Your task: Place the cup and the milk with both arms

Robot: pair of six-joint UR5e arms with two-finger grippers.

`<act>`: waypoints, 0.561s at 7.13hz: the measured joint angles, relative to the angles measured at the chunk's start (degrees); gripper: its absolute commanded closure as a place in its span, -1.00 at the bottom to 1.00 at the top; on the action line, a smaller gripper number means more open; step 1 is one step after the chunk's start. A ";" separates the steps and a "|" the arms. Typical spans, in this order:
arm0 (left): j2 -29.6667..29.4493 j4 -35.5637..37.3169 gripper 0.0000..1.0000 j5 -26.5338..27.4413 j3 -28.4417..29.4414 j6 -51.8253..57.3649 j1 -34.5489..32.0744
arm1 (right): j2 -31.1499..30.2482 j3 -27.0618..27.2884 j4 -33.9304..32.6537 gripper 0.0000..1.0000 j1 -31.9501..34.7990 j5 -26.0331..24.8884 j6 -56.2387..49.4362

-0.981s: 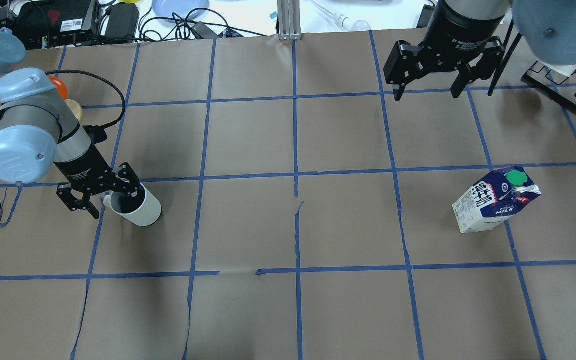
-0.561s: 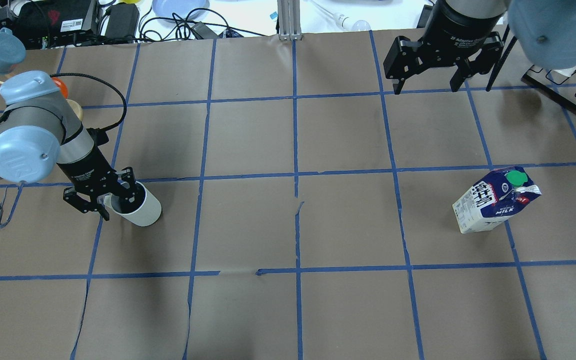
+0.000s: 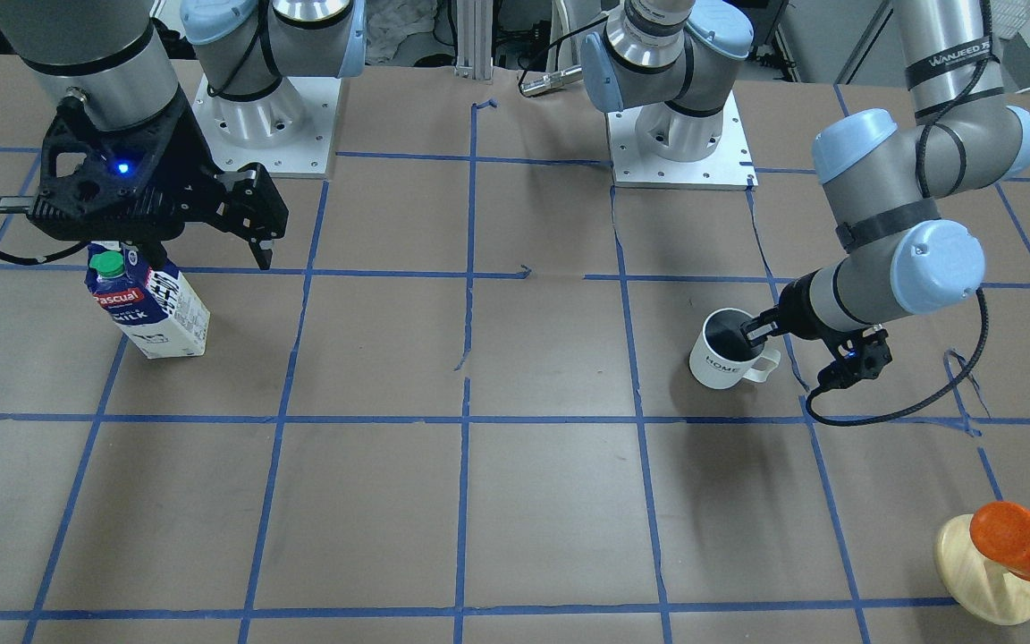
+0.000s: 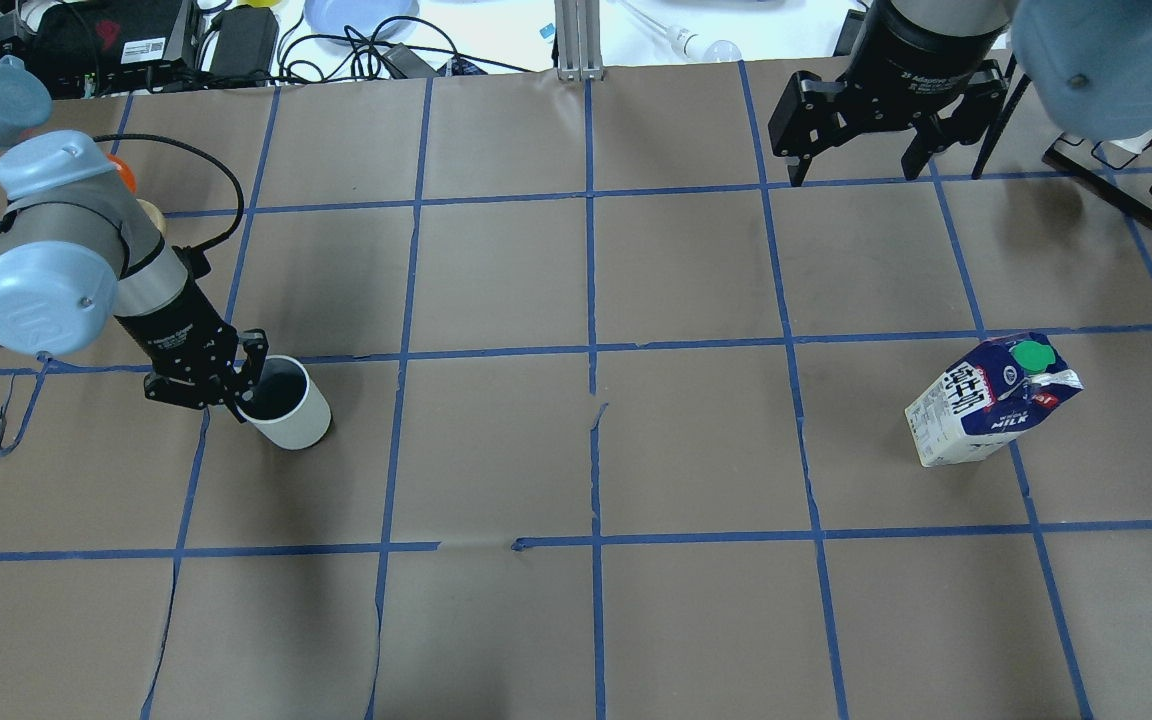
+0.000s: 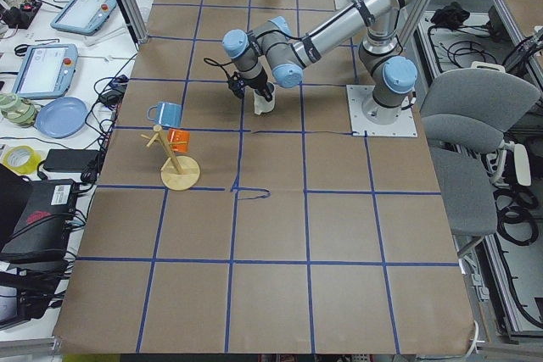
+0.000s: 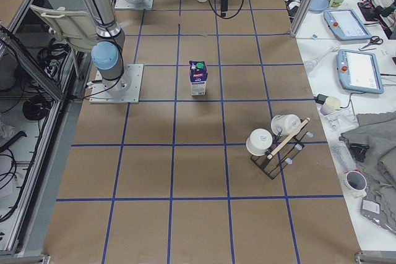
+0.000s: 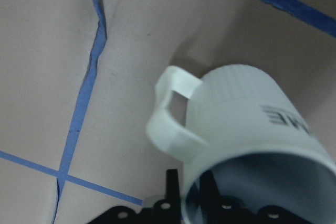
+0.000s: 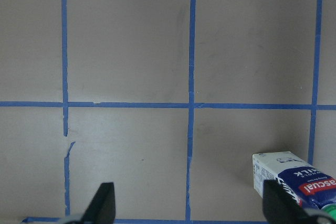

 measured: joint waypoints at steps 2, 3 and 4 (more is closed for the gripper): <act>-0.08 -2.21 1.00 -1.46 6.24 -5.85 -1.74 | 0.01 0.05 0.11 -1.00 -0.42 -0.14 -0.58; -0.48 -2.60 1.00 -2.65 9.04 -9.71 -2.78 | 0.02 0.06 0.09 -1.00 -0.75 -0.21 -1.42; -1.00 -2.50 1.00 -3.51 11.41 -13.40 -4.15 | -0.02 0.09 0.22 -1.00 -1.11 -0.27 -2.04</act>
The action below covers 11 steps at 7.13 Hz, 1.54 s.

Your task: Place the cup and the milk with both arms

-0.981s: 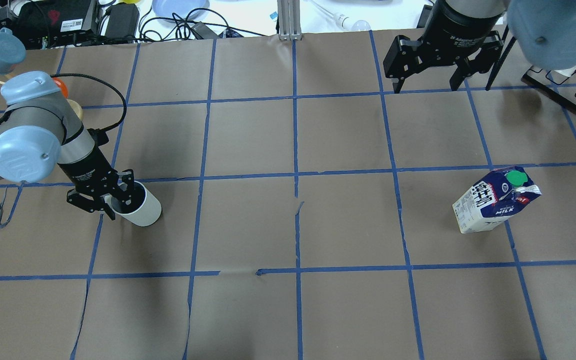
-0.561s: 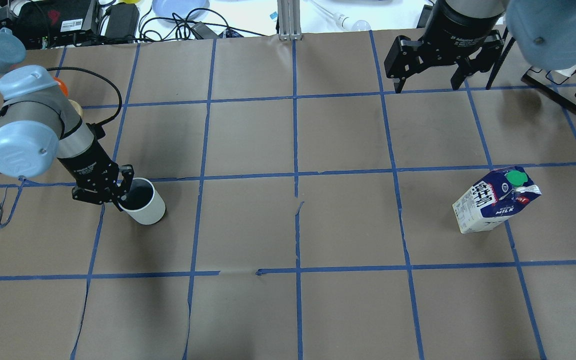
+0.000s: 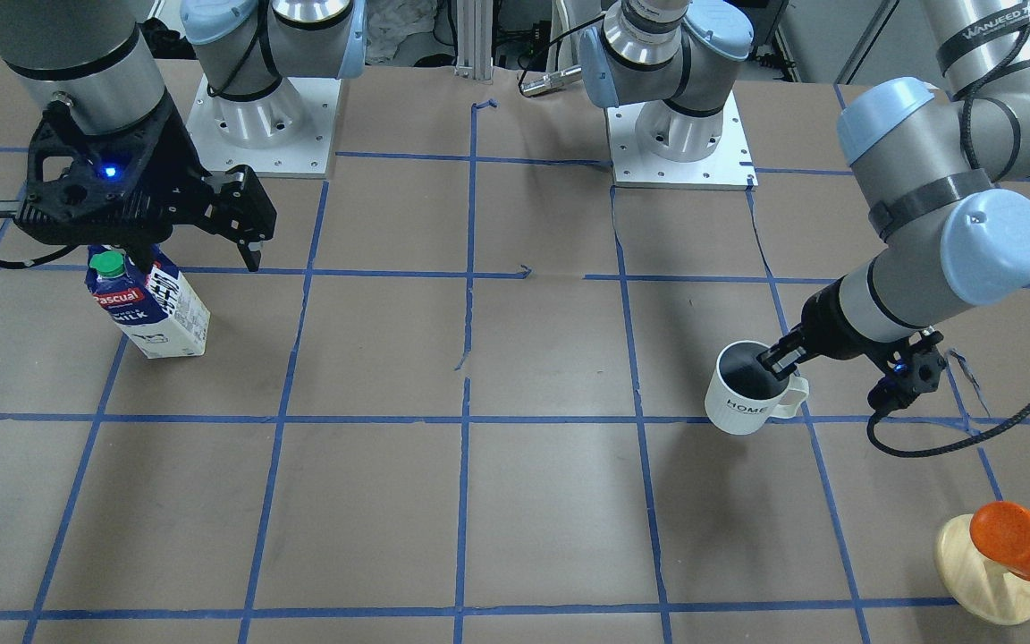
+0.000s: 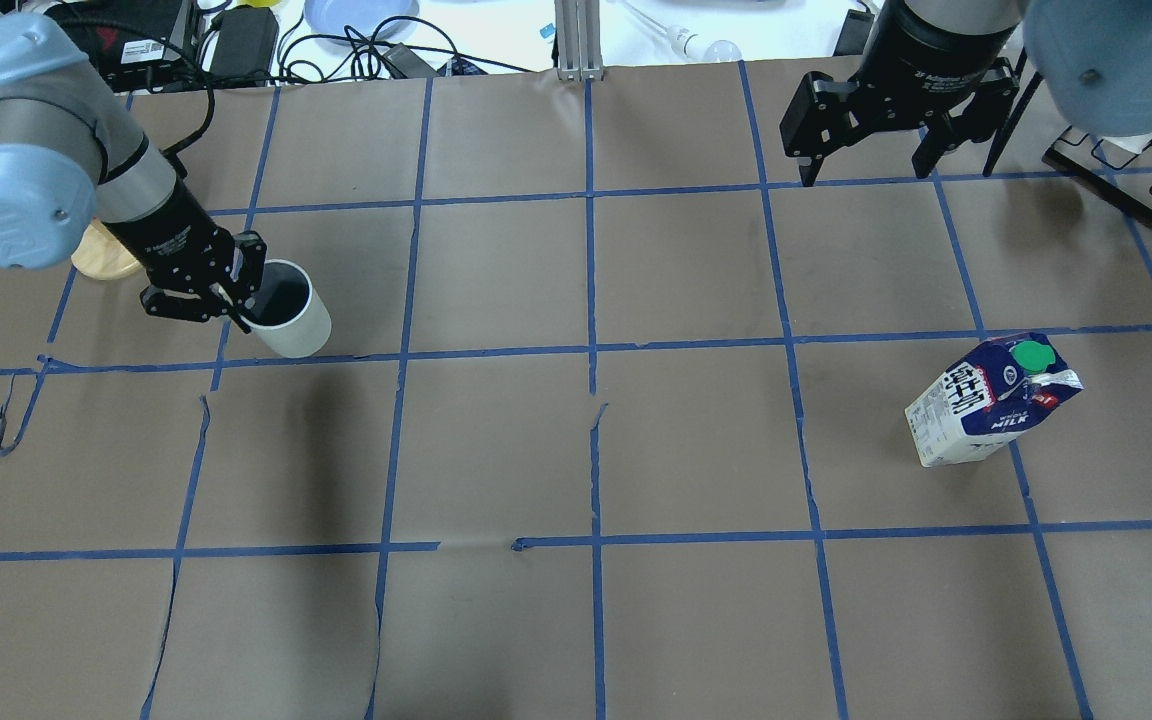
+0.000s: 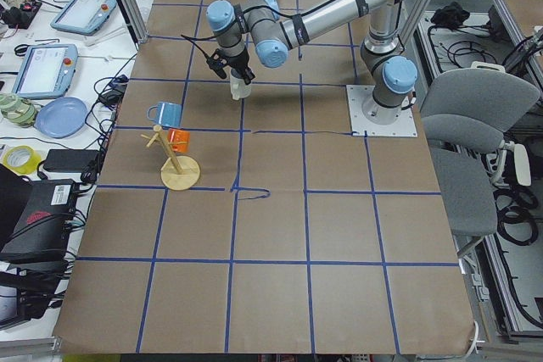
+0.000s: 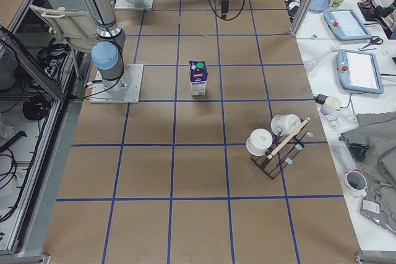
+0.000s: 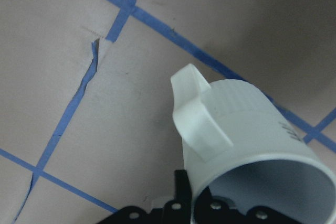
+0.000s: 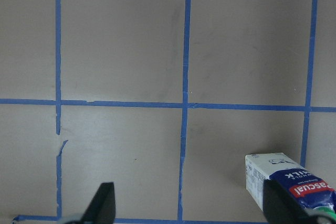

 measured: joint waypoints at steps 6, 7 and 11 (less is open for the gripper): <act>-9.49 4.98 1.00 -8.71 11.81 -22.98 -16.15 | -0.49 1.84 2.36 -1.00 -10.13 0.01 -13.47; -11.44 7.04 1.00 -9.78 12.63 -26.80 -18.81 | -0.75 3.56 2.41 -0.98 -12.77 0.03 -18.33; -16.41 9.67 1.00 -13.68 12.67 -35.69 -25.05 | -2.19 13.34 0.91 -0.90 -19.41 0.04 -25.70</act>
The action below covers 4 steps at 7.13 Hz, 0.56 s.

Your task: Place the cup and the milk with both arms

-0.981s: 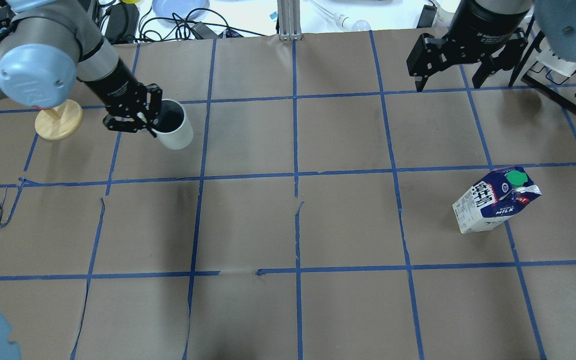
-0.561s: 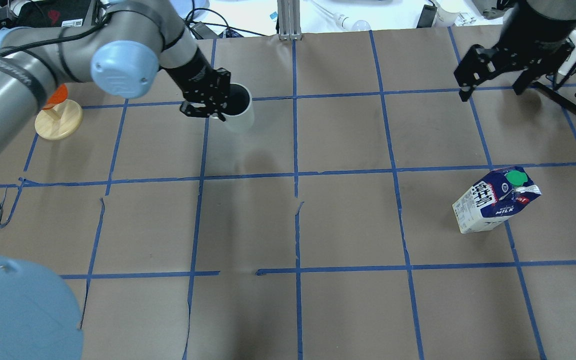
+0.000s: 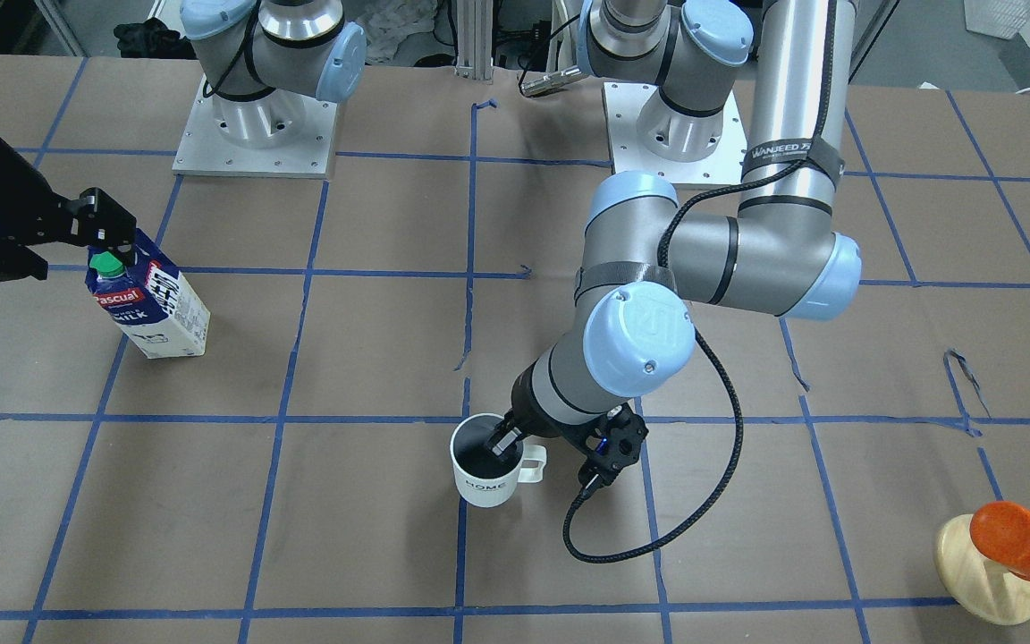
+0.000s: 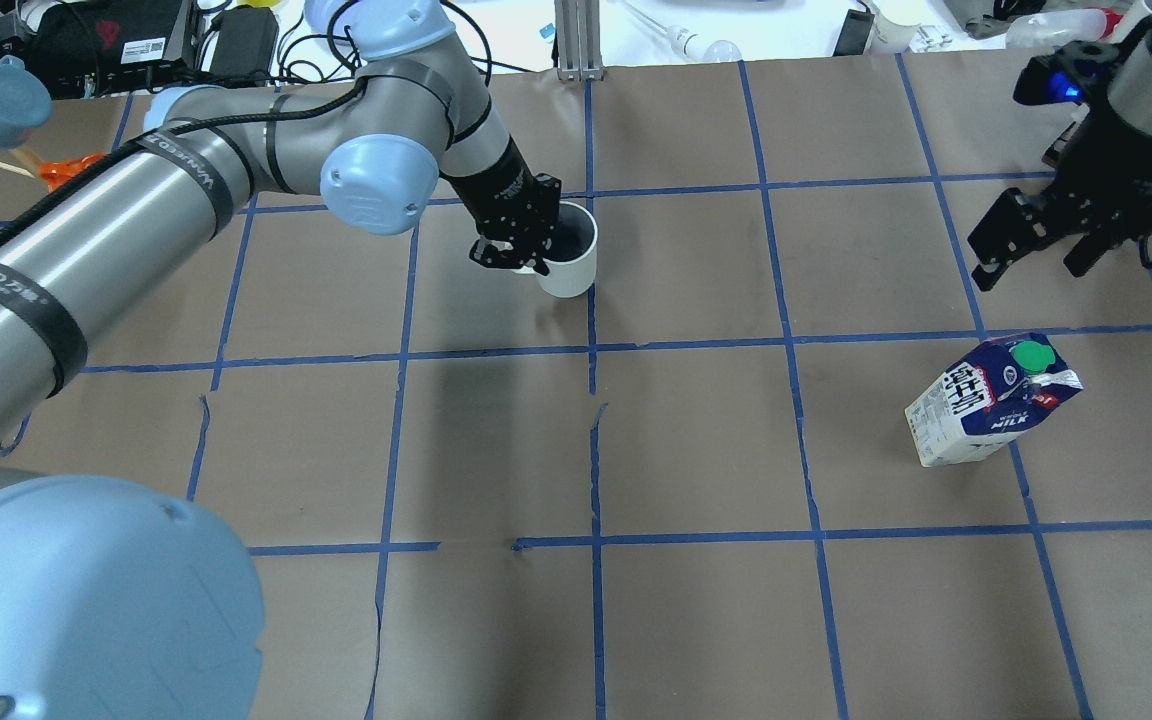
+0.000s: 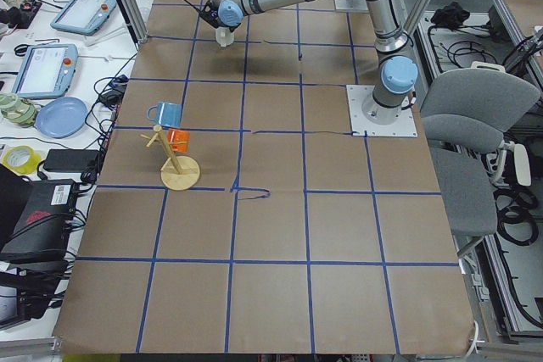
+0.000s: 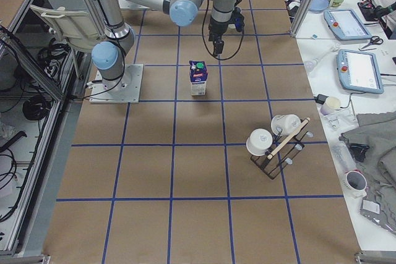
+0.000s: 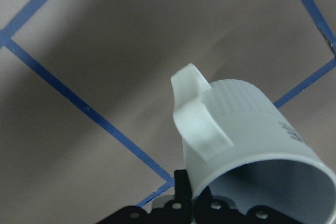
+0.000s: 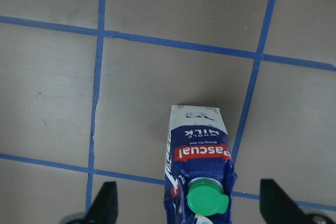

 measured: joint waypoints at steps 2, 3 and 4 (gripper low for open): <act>-0.20 0.15 0.78 -0.83 -1.49 -1.58 -1.14 | -0.10 4.66 -3.30 -0.89 -1.02 -0.20 -0.89; 0.16 0.21 -0.09 -0.94 -2.36 -2.26 -1.36 | -0.12 6.52 -5.06 -0.84 -1.26 -1.03 -1.18; 0.40 0.25 -0.77 -0.98 -2.91 -2.90 -1.44 | -0.12 7.61 -6.00 -0.75 -1.37 -2.37 -1.49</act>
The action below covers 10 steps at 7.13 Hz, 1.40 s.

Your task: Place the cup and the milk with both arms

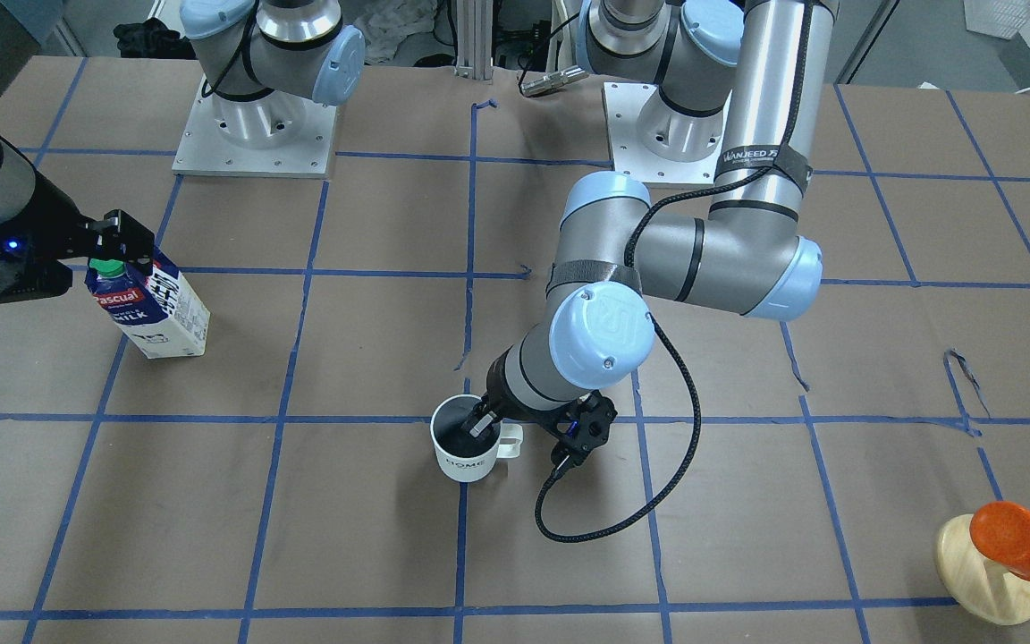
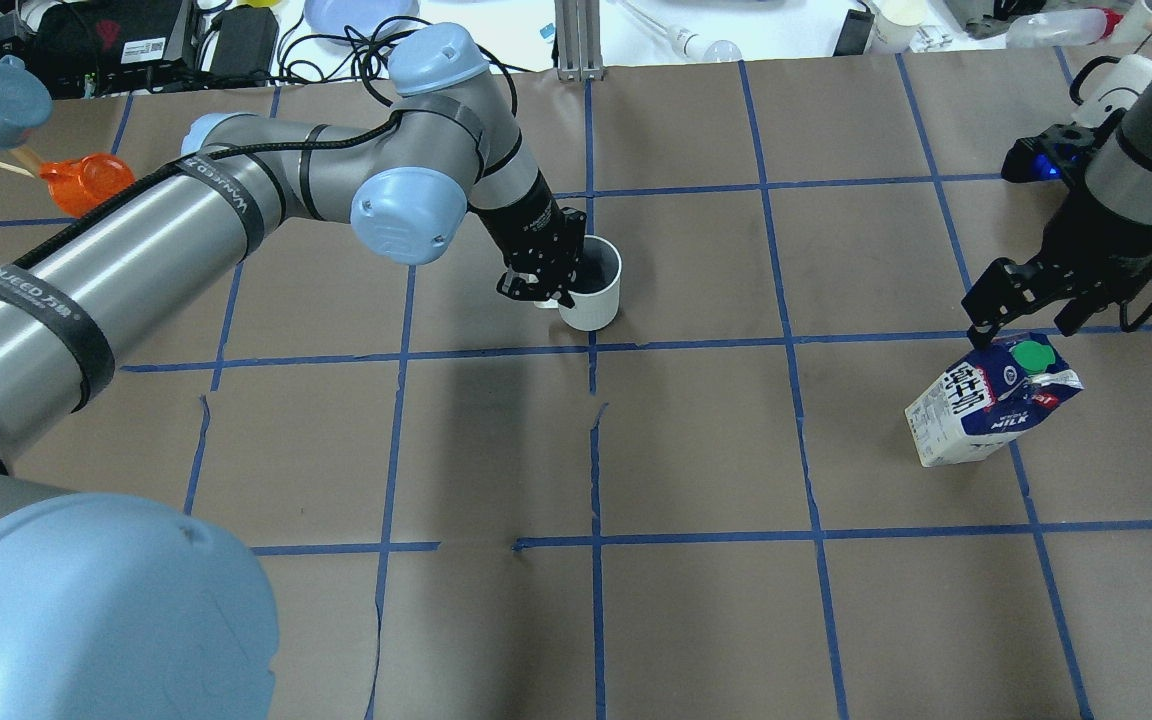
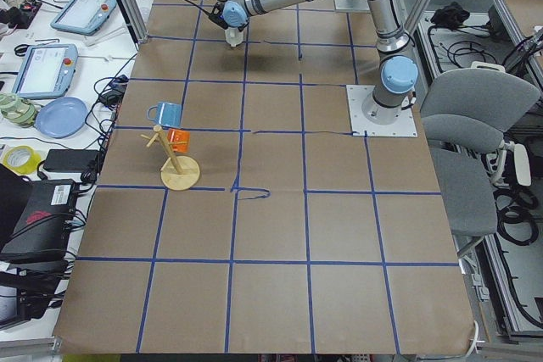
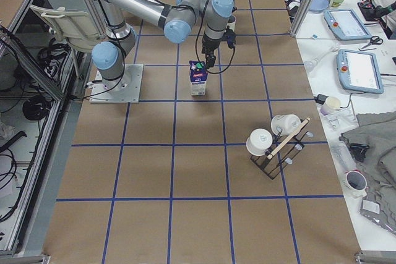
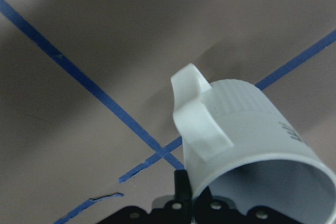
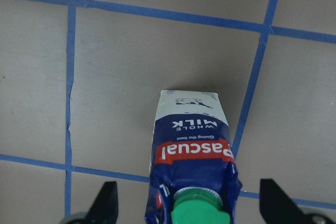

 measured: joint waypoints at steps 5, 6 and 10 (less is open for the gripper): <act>2.31 -0.47 -0.99 1.10 1.68 3.65 1.31 | 0.09 2.97 -0.98 -0.01 -0.20 -2.35 -2.71; 3.31 -2.36 -1.00 2.50 3.29 9.17 3.26 | 0.10 3.09 -1.01 0.22 -0.20 -2.74 -3.21; 9.33 -14.10 -1.00 11.29 10.06 41.39 14.66 | -0.01 2.41 -1.30 0.45 -0.11 -2.71 -2.94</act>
